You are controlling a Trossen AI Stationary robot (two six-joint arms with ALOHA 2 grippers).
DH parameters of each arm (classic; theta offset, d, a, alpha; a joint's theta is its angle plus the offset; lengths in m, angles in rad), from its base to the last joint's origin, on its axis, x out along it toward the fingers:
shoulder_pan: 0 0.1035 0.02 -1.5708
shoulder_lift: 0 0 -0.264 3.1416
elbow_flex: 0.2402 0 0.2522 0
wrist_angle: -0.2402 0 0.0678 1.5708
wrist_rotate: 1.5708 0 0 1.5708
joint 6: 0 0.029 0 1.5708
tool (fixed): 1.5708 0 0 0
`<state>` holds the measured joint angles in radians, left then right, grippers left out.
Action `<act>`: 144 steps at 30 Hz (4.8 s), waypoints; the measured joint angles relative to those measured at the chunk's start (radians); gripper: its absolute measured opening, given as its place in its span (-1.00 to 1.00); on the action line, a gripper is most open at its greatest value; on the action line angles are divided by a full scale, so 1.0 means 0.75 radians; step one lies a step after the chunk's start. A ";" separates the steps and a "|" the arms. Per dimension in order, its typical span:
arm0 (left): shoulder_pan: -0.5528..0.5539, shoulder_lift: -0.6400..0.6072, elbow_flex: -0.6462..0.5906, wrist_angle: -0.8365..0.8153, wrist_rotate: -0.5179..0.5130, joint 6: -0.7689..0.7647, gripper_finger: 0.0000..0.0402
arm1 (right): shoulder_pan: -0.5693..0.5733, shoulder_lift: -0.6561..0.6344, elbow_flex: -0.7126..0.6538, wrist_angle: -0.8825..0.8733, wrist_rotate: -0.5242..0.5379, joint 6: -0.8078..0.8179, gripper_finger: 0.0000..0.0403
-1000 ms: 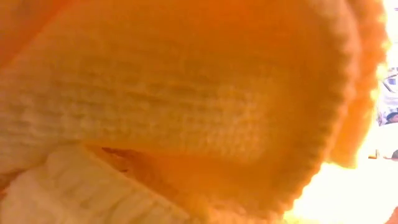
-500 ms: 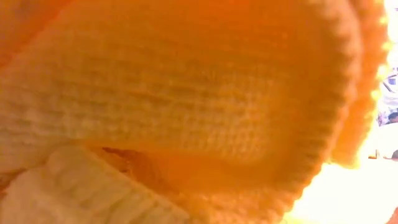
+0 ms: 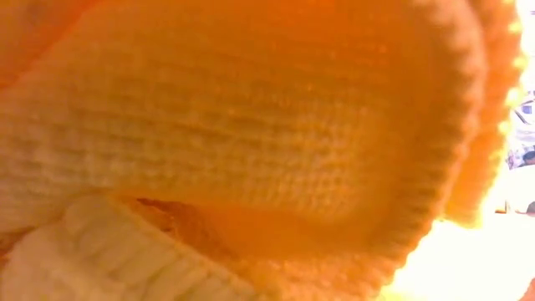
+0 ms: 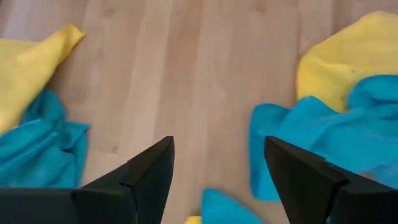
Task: Sort microfiber towel by color & place in baskets
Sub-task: Put the yellow microfiber cloth into the top transparent bin
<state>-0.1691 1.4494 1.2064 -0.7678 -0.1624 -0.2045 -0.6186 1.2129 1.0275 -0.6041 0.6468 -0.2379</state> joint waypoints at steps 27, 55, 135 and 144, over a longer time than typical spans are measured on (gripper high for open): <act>-0.174 0.000 -0.001 0.000 -0.105 -0.070 0.27 | -0.208 0.487 -0.001 -0.233 -0.243 0.354 -0.97; -0.188 -0.001 -0.001 -0.001 -0.120 -0.103 0.27 | -0.284 0.530 -0.005 -0.308 -0.510 0.478 -0.35; -0.184 -0.001 0.001 -0.016 -0.175 -0.099 0.27 | -0.280 0.210 -0.270 0.122 -0.726 0.392 -0.51; -0.182 -0.001 0.001 -0.018 -0.176 -0.098 0.27 | -0.280 -0.065 -0.270 0.026 -0.726 0.381 -0.04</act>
<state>-0.3058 1.4487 1.2072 -0.7815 -0.2947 -0.2783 -0.8288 1.1638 0.8253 -0.5843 0.1020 0.0479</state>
